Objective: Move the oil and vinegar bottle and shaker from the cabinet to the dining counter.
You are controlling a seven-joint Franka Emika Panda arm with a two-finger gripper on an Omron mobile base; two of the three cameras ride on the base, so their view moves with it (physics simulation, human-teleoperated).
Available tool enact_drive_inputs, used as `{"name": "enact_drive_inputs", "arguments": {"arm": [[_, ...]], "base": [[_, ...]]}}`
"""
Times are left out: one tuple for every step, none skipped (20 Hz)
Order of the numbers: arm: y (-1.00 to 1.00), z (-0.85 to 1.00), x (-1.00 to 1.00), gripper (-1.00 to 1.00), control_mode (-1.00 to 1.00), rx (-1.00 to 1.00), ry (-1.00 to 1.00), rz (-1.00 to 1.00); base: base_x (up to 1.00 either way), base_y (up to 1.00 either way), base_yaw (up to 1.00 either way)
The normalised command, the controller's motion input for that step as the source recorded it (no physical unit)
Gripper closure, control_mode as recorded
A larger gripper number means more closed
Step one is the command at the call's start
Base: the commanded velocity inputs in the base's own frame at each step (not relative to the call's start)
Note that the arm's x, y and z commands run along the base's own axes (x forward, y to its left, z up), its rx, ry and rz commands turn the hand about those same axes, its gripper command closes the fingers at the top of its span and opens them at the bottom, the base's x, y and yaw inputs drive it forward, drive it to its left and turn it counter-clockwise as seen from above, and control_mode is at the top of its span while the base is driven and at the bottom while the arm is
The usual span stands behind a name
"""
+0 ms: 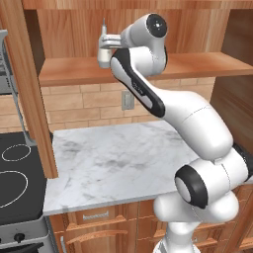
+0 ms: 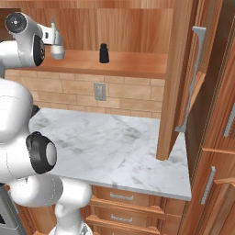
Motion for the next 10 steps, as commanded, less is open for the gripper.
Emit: {"name": "enact_drive_inputs", "arguments": {"arm": [[0.00, -0.01, 0.18, -1.00, -1.00, 0.00, 0.01, 0.02], [0.00, -0.01, 0.18, -1.00, -1.00, 0.00, 0.02, 0.01], [0.00, 0.00, 0.17, -1.00, -1.00, 0.00, 0.03, 0.01], [0.02, -0.02, 0.17, -1.00, -1.00, 0.00, 0.03, 0.01], [0.02, -0.05, 0.17, -1.00, -1.00, 0.00, 0.03, 0.01], [0.02, -0.05, 0.15, -1.00, -1.00, 0.00, 0.02, 0.01], [0.01, -0.06, 0.15, -1.00, -1.00, 0.00, 0.02, 0.01], [0.00, -0.05, 0.16, -1.00, -1.00, 0.00, 0.00, 0.01], [0.00, -0.05, 0.16, -1.00, -1.00, 0.00, 0.00, 0.01], [0.00, -0.05, 0.17, -1.00, -1.00, 0.00, 0.00, 0.01]], "base": [[0.00, 0.00, 0.00], [0.00, 0.00, 0.00], [0.00, 0.00, 0.00], [0.00, 0.00, 0.00], [0.00, 0.00, 0.00], [0.00, 0.00, 0.00], [0.00, 0.00, 0.00], [0.00, 0.00, 0.00], [0.00, 0.00, 0.00], [0.00, 0.00, 0.00]]}}
